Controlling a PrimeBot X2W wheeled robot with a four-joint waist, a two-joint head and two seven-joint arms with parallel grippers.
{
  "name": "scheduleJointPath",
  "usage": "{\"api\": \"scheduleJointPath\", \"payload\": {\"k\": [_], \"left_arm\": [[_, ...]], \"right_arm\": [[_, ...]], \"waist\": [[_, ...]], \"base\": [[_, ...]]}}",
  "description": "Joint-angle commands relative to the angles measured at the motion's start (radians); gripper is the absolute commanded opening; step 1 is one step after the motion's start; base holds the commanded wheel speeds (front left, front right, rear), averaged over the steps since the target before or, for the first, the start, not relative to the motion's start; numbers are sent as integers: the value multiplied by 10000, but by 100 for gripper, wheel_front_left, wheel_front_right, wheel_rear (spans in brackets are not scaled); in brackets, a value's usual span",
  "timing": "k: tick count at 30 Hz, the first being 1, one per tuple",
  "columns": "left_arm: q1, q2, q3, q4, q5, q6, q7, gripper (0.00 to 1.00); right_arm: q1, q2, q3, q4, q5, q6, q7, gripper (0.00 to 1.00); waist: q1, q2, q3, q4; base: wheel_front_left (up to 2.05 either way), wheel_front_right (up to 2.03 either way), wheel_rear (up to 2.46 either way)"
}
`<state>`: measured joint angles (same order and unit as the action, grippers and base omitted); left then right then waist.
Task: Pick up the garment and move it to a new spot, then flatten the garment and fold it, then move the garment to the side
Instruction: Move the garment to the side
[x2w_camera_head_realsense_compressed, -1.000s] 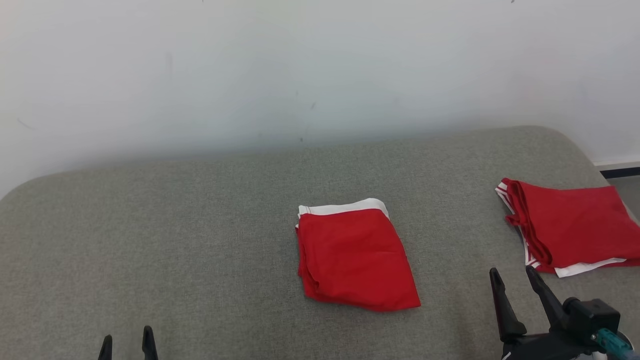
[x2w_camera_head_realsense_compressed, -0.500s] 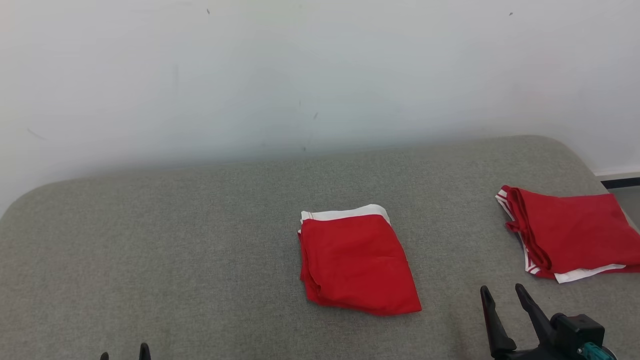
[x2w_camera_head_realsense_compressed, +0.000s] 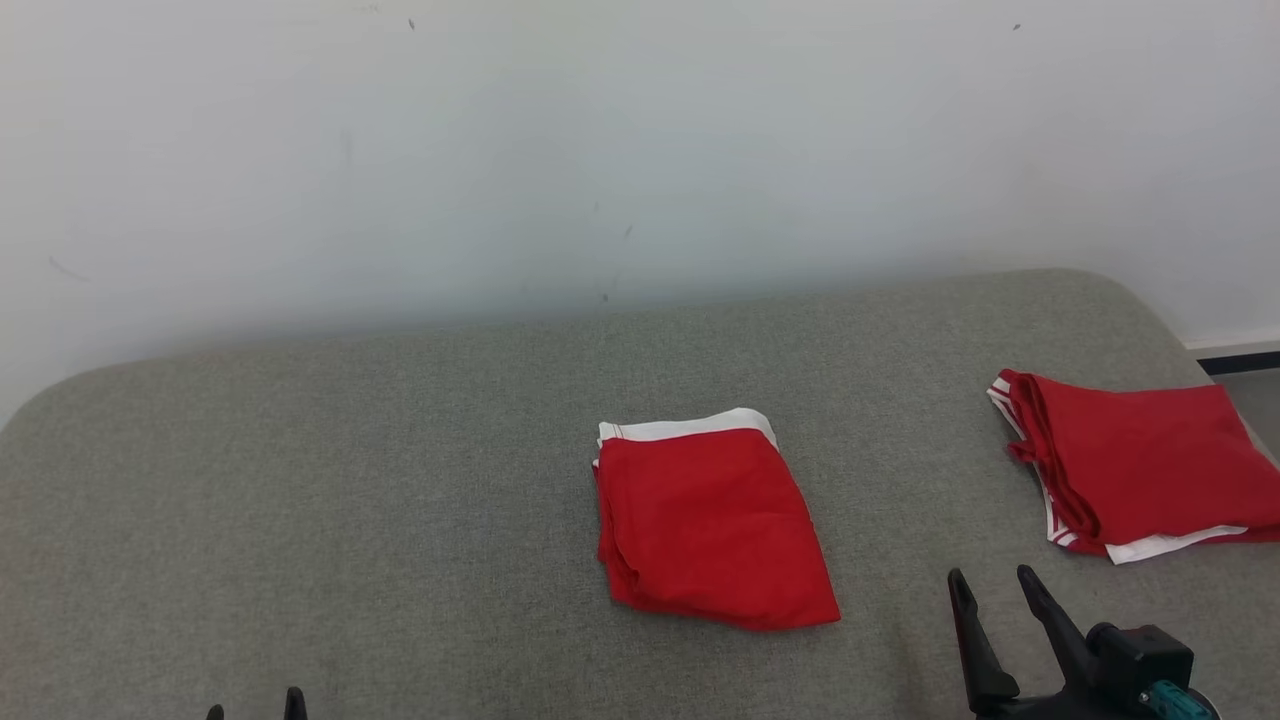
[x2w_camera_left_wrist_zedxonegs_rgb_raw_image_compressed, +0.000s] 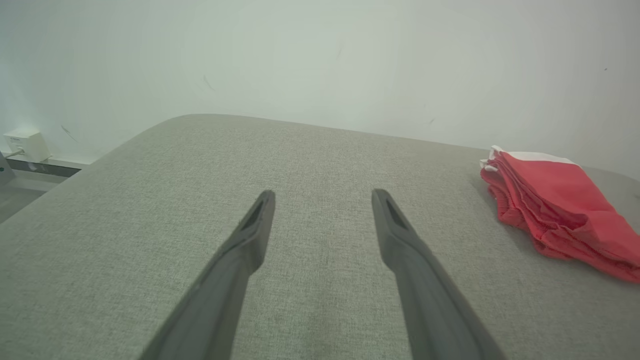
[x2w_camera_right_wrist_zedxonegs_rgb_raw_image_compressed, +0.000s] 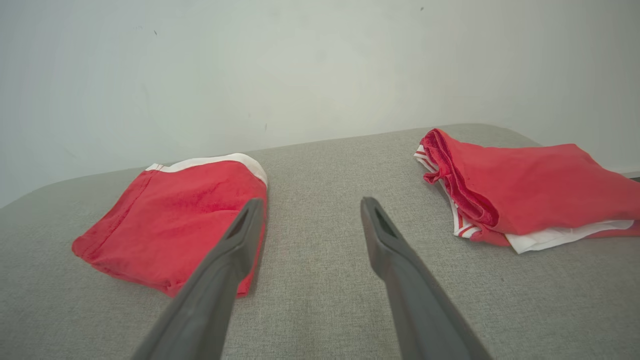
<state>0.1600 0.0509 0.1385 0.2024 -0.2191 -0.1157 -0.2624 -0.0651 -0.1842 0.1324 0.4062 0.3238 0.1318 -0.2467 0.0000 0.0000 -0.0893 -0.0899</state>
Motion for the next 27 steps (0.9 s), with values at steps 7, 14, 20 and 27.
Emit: {"api": "scheduleJointPath", "payload": {"k": [7,14,20,27], "left_arm": [[103,-10,-105,-39,-25,52,-29,100],[71,-10,-69,-6,3,35,-29,100],[26,-10,-92,30,4,21,-29,100],[18,-10,-107,35,-37,45,-29,100]], "right_arm": [[-84,57,105,144,80,-29,-58,100],[-136,57,200,242,155,-29,-77,100],[-153,62,235,312,190,-29,-90,100],[-400,-64,360,358,158,-29,113,100]], "waist": [[0,0,43,-15],[0,0,78,-5],[0,0,117,12],[0,0,160,73]], "base": [[0,0,0],[0,0,0],[0,0,0],[0,0,0]]}}
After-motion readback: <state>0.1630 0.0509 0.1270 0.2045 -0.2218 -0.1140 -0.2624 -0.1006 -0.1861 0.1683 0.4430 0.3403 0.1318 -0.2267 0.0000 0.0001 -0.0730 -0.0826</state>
